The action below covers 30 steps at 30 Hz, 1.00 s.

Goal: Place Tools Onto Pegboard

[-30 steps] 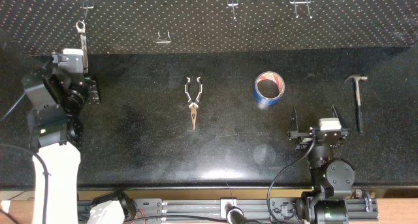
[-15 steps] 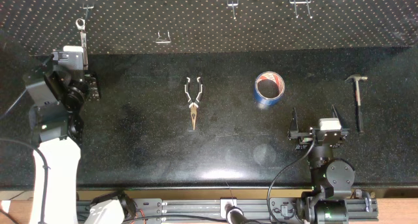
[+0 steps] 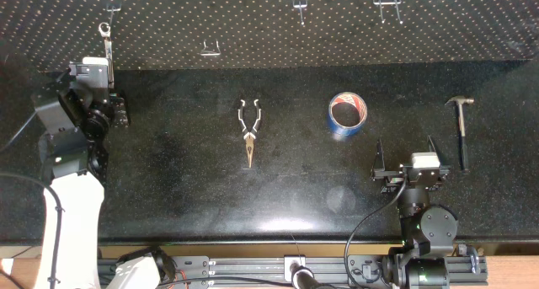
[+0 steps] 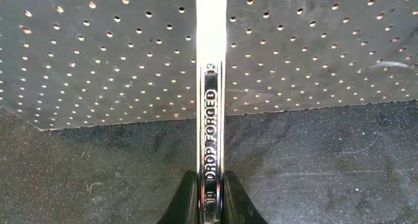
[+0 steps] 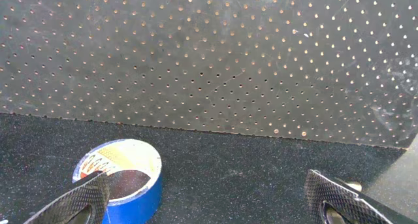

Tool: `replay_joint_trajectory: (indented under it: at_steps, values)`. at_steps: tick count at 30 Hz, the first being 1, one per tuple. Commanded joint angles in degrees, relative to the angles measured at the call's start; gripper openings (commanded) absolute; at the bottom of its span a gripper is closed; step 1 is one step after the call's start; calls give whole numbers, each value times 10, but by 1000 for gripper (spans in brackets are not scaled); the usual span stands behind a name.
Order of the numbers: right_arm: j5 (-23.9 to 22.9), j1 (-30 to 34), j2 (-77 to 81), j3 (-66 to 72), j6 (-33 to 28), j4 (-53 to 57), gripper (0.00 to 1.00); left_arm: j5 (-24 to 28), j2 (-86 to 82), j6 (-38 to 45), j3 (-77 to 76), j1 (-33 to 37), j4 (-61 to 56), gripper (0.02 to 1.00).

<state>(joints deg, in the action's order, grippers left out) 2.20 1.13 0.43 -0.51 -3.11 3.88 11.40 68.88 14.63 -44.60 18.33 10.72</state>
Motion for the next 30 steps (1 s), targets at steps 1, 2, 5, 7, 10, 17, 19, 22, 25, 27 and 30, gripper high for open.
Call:
replay_joint_trajectory:
  at_steps: [1, 2, 5, 7, 10, 17, 19, 22, 25, 27, 30]
  values:
    - [-3, 2, -4, 3, -2, 1, 976, -26, -62, -9, -1, 0, 33, 29]
    - [-3, 2, -4, 3, -2, 1, 974, -35, -70, -9, -1, 0, 47, 27]
    - [-3, 2, -4, 3, -2, 1, 974, -37, -83, -9, -1, 0, 72, 29]
    - [-3, 2, -4, 3, -2, 1, 976, -36, -88, -9, -1, 0, 77, 29]
    - [-3, 2, -4, 3, -2, 1, 974, -34, -94, -9, -1, 0, 78, 29]
    - [-3, 2, -4, 3, -2, 1, 974, -30, -107, -10, -1, 0, 80, 29]
    - [-3, 2, -4, 3, -2, 1, 974, -30, -114, -21, -1, 0, 79, 29]
    - [-3, 2, -4, 3, -2, 1, 976, -12, -122, -24, -1, 0, 81, 27]
    - [-3, 2, -4, 3, -2, 1, 974, 5, -123, -24, -1, -1, 87, 29]
    - [-3, 2, -4, 3, -2, 1, 974, 5, -123, -24, 0, -1, 94, 29]
    - [-3, 2, -4, 3, -2, 1, 974, 8, -123, -24, 2, -1, 97, 27]
